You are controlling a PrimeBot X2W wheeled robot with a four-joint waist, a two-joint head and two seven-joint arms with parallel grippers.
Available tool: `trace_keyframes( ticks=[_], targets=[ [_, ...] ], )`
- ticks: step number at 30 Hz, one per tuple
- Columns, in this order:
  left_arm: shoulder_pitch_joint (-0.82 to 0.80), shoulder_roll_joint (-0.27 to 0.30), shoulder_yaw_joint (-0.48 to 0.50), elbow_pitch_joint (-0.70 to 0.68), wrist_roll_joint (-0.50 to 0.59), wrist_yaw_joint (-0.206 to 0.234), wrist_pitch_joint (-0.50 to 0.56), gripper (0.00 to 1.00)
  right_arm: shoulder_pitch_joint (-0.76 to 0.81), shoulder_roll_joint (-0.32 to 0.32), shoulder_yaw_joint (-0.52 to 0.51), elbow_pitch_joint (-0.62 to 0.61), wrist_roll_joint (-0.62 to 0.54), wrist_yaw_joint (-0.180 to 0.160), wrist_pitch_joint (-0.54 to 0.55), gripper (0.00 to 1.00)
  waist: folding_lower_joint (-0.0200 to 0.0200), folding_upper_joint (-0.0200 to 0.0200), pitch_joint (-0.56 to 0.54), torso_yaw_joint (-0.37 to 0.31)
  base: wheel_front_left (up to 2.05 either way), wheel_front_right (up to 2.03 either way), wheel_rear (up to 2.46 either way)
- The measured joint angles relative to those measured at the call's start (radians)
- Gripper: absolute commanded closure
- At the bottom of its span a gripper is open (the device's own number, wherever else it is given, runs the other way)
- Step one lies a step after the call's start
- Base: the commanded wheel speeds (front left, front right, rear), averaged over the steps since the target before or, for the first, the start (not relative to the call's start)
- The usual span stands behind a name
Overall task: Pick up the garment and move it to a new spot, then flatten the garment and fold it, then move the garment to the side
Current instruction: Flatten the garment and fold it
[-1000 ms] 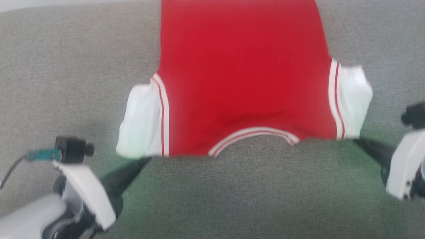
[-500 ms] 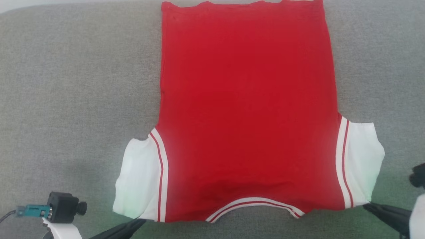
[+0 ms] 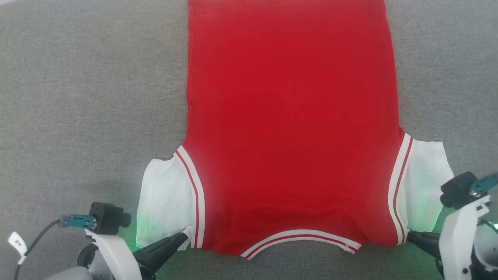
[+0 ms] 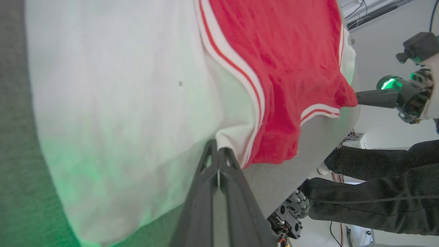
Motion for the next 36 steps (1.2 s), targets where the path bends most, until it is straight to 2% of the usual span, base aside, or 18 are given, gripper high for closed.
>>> trace_keyframes(
  ticks=[5,9,11,12,13,16,18,23,26,30,36],
  targets=[
    [-0.003,-0.055,-0.012,0.095,0.012,-0.002,0.012,1.0,-0.037,-0.021,0.078,0.087,-0.06,0.001,-0.047,1.0,0.0,0.0,0.007,0.003,0.0,0.0,0.0],
    [-0.003,-0.071,-0.011,0.117,0.007,-0.003,-0.008,1.0,-0.063,-0.037,0.135,0.114,-0.078,0.002,-0.109,1.0,0.0,0.0,0.013,-0.007,0.0,0.0,0.0],
    [-0.001,-0.07,-0.008,0.12,0.004,-0.003,-0.023,1.0,-0.077,-0.05,0.16,0.111,-0.082,0.002,-0.124,0.33,0.0,0.0,0.014,-0.018,0.0,0.0,0.0],
    [0.002,-0.07,-0.007,0.119,0.003,-0.003,-0.029,1.0,-0.081,-0.052,0.165,0.109,-0.081,0.002,-0.13,0.03,0.0,0.0,0.013,-0.023,0.0,0.0,0.0],
    [0.004,-0.068,-0.005,0.117,0.002,-0.003,-0.033,1.0,-0.081,-0.054,0.166,0.102,-0.074,0.002,-0.131,0.0,0.0,0.0,0.012,-0.029,0.0,0.0,0.0],
    [0.015,-0.063,0.003,0.108,0.001,-0.003,-0.046,1.0,-0.081,-0.064,0.159,0.067,-0.052,0.002,-0.127,0.0,0.0,0.0,0.011,-0.038,0.0,0.0,0.0],
    [0.022,-0.057,0.008,0.099,0.001,-0.003,-0.057,1.0,-0.081,-0.089,0.114,0.024,-0.023,0.001,-0.113,0.0,0.0,0.0,0.013,-0.045,0.0,0.0,0.0],
    [0.031,-0.051,0.035,0.058,0.01,-0.002,-0.07,1.0,-0.104,-0.121,-0.06,-0.112,0.088,0.0,-0.049,0.0,0.0,0.0,0.028,-0.042,0.0,0.0,0.0],
    [0.024,-0.053,0.044,0.038,0.028,-0.002,-0.073,1.0,-0.209,-0.124,-0.176,-0.115,0.084,0.0,-0.011,0.0,0.0,0.0,0.046,-0.027,0.0,0.0,0.0],
    [-0.016,-0.075,0.04,0.022,0.066,-0.002,-0.072,1.0,-0.445,-0.075,-0.216,-0.015,0.002,0.0,0.025,0.0,0.0,0.0,0.079,0.006,0.0,0.0,0.0],
    [-0.085,-0.116,0.03,0.014,0.082,-0.002,-0.064,1.0,-0.83,0.04,-0.144,0.28,-0.194,0.0,0.062,0.0,0.0,0.0,0.149,0.066,0.0,0.0,0.0]
  ],
)
